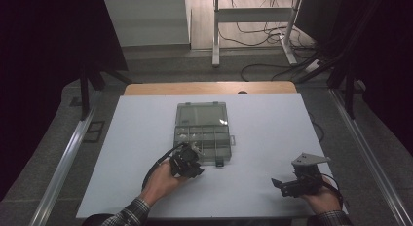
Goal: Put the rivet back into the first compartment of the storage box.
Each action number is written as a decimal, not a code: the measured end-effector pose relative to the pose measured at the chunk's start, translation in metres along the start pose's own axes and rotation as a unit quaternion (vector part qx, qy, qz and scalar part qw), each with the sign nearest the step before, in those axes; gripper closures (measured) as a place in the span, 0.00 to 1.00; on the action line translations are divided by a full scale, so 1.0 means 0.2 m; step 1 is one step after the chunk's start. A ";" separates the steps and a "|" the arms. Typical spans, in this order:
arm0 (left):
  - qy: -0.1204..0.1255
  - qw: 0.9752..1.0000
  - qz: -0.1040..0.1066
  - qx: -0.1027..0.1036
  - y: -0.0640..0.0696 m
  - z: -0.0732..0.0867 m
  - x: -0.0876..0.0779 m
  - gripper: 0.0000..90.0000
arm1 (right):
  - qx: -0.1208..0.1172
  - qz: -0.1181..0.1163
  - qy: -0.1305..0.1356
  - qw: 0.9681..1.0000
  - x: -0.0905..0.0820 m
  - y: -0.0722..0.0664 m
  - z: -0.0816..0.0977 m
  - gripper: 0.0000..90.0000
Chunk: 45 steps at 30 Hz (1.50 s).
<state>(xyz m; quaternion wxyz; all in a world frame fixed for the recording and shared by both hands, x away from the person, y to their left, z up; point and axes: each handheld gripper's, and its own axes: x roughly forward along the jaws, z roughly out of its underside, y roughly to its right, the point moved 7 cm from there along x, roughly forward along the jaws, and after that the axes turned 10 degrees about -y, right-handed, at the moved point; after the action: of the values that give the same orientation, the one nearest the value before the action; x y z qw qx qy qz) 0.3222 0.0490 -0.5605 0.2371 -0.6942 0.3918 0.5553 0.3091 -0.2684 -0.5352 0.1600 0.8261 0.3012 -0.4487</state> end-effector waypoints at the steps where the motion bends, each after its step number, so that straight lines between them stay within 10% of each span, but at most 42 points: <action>1: 0.001 1.000 0.000 0.002 0.00 0.00 -0.01 0.82 | 0.000 0.000 0.000 1.000 0.00 0.00 0.00 0.00; 25: 0.059 0.998 -0.001 -0.019 -0.06 -0.03 -0.27 0.82 | 0.001 0.000 0.000 1.000 0.00 0.00 0.00 0.00; 45: 0.077 0.996 -0.012 -0.046 -0.26 -0.11 -0.43 0.82 | 0.000 0.000 0.002 1.000 0.00 0.00 0.00 0.00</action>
<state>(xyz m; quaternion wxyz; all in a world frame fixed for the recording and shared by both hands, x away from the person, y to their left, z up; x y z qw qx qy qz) 0.3703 0.0853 -0.4785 0.1808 -0.7499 0.3743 0.5146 0.3087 -0.2681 -0.5342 0.1596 0.8268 0.3019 -0.4469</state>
